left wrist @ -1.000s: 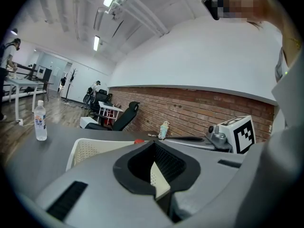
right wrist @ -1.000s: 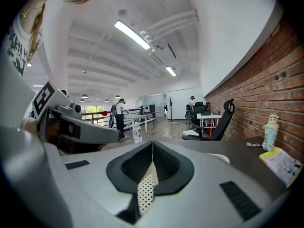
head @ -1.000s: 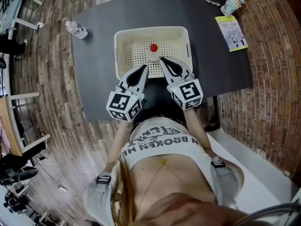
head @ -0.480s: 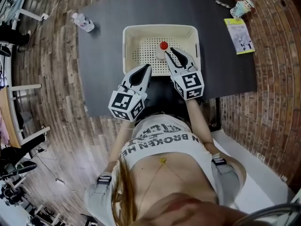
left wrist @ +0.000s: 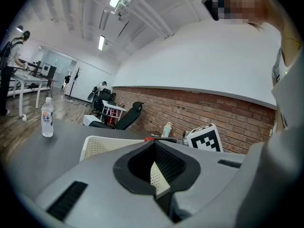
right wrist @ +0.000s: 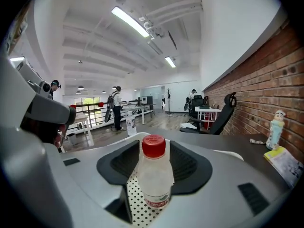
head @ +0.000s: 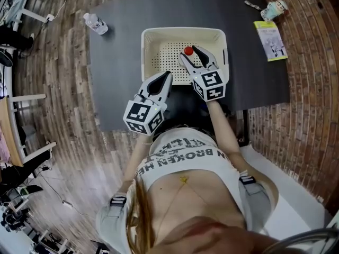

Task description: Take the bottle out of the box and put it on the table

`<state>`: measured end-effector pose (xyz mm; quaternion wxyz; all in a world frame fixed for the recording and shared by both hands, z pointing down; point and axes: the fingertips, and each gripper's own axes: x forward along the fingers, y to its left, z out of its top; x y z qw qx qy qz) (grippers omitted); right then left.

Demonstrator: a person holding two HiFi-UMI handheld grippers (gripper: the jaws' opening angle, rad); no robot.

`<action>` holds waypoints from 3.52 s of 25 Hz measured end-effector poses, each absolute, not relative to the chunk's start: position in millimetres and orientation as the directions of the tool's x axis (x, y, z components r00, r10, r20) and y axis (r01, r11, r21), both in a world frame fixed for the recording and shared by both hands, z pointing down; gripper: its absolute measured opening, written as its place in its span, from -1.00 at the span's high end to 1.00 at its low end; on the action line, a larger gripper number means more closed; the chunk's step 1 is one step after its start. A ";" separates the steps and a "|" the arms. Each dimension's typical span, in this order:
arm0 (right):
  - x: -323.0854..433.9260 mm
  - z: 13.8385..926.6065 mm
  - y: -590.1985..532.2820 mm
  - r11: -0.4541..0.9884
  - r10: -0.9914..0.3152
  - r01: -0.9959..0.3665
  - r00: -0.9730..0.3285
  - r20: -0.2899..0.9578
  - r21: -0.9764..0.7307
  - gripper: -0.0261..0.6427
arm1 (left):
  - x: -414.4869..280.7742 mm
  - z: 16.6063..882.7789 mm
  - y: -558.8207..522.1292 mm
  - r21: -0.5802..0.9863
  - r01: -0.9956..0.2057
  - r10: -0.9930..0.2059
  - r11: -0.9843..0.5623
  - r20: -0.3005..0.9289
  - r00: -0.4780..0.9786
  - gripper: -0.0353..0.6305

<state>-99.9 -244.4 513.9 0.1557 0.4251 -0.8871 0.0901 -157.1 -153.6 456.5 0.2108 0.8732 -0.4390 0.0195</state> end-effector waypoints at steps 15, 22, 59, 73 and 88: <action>-101.7 521.2 -245.6 0.613 -0.752 -0.790 -0.582 0.309 0.003 0.42 | -166.0 463.1 -152.4 0.369 -0.772 -0.752 -0.517 0.235 0.616 0.88; -98.3 521.1 -244.8 0.608 -0.756 -0.793 -0.588 0.287 -0.021 0.42 | -163.1 465.7 -148.4 0.375 -0.768 -0.743 -0.518 0.247 0.622 0.88; -98.5 520.7 -245.9 0.612 -0.752 -0.790 -0.598 0.276 -0.042 0.42 | -150.1 474.2 -136.5 0.374 -0.751 -0.706 -0.544 0.279 0.651 0.88; -105.4 481.4 -240.1 0.733 -0.651 -0.680 -0.695 0.305 0.013 0.46 | -145.1 463.8 -134.2 0.375 -0.792 -0.762 -0.482 0.265 0.590 0.88; -90.1 347.6 -232.6 0.856 -0.508 -0.517 -0.844 0.172 -0.010 0.47 | -132.7 450.9 -130.3 0.367 -0.851 -0.833 -0.375 0.271 0.483 0.88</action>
